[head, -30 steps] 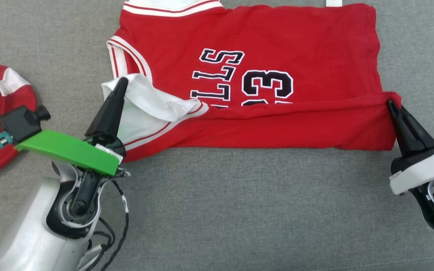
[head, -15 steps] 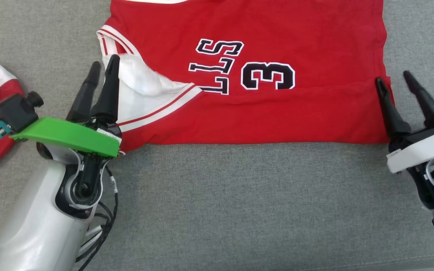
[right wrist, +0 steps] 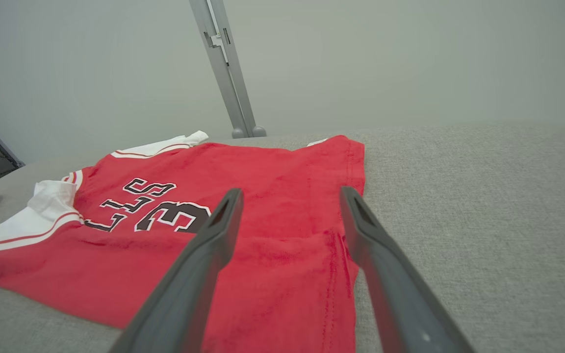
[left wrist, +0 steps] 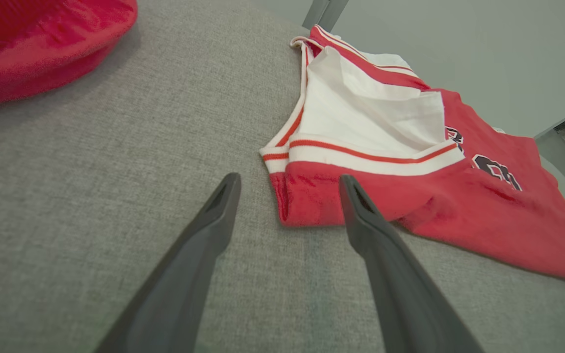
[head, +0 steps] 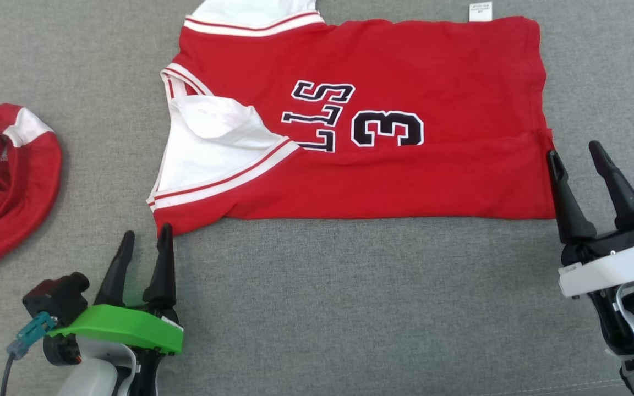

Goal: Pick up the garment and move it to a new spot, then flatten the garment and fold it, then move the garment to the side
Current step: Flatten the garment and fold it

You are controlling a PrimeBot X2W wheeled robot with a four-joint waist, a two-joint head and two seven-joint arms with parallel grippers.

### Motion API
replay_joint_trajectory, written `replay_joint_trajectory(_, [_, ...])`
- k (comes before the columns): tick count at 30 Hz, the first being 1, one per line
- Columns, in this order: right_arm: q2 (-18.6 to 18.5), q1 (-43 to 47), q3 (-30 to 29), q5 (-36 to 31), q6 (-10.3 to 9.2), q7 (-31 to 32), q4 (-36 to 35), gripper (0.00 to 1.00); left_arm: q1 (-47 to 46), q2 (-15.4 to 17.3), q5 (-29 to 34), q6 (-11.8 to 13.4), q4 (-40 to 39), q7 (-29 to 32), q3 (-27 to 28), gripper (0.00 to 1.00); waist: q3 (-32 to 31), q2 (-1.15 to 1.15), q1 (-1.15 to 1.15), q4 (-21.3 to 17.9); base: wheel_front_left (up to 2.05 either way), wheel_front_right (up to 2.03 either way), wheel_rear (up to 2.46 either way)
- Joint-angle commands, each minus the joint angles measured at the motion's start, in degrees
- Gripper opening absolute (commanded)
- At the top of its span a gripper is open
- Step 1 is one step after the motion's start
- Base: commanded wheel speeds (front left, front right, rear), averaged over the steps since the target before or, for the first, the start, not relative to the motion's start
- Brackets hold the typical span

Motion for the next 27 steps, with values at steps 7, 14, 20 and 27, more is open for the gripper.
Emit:
replay_joint_trajectory(7, [0.4,2.7,0.8,0.6,-0.10,-0.2,-0.1,1.00,-1.6,-1.6,-4.2,-2.2,4.9,2.7,0.2,1.00,-1.8,0.00,0.00,-0.6,0.00,0.00,0.00])
replay_joint_trajectory(14, [1.2,3.3,2.1,3.4,-0.10,-0.2,1.2,1.00,-4.1,-1.5,-5.0,-3.1,7.2,3.9,0.2,0.92,-1.2,0.00,0.00,-1.4,0.00,0.00,0.00])
replay_joint_trajectory(20, [1.8,4.5,2.3,6.0,-0.10,-0.2,3.8,1.00,-4.8,-1.3,-5.2,-4.3,7.6,2.9,0.7,0.00,-1.1,0.00,0.00,-1.5,0.00,0.00,0.00])
replay_joint_trajectory(27, [2.8,4.3,4.2,10.8,-0.10,-0.2,9.9,1.00,-4.5,-1.2,-4.1,-5.6,6.7,1.5,1.2,0.00,-1.3,0.00,0.00,-0.5,0.00,0.00,0.00])
